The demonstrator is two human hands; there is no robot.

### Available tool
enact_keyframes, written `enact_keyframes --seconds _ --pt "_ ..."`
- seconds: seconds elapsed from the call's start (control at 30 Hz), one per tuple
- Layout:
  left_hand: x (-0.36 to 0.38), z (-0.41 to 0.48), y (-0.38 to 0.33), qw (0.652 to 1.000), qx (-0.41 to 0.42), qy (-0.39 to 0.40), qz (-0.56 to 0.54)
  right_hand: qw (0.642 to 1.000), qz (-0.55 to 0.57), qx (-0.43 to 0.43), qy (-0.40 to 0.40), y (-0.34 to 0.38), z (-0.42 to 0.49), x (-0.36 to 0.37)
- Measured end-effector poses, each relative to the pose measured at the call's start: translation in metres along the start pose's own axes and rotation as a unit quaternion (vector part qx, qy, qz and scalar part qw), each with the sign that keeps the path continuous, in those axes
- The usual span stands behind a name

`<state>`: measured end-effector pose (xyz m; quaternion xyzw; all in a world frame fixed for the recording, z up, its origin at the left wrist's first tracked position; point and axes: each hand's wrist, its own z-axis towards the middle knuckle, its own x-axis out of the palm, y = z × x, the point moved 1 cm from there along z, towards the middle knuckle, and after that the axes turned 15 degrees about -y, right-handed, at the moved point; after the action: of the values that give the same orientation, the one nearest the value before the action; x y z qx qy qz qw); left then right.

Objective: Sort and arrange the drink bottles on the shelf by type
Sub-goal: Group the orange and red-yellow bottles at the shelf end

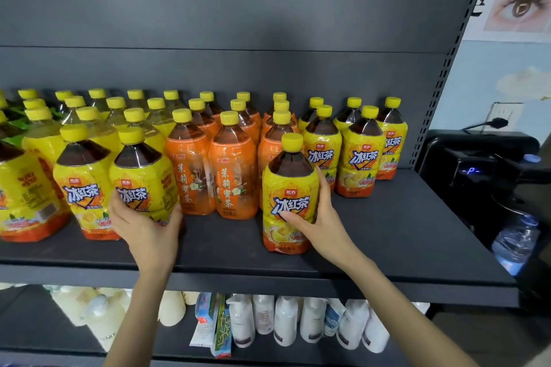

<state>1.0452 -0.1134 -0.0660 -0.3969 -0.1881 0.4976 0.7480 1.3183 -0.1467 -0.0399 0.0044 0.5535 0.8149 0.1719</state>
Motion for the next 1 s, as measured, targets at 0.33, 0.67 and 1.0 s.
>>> enact_keyframes --seconds 0.33,0.67,1.0 --pt "-0.006 0.009 -0.002 0.997 -0.077 0.014 0.019 1.0 -0.009 -0.003 -0.015 -0.004 -0.001 -0.004" --pt "-0.014 -0.017 -0.024 0.995 -0.075 0.063 0.033 1.0 0.007 0.016 -0.009 -0.011 -0.002 -0.047" --pt "0.006 -0.08 -0.062 0.964 -0.031 0.237 -0.115 0.998 0.014 0.039 -0.048 -0.019 0.0 -0.114"
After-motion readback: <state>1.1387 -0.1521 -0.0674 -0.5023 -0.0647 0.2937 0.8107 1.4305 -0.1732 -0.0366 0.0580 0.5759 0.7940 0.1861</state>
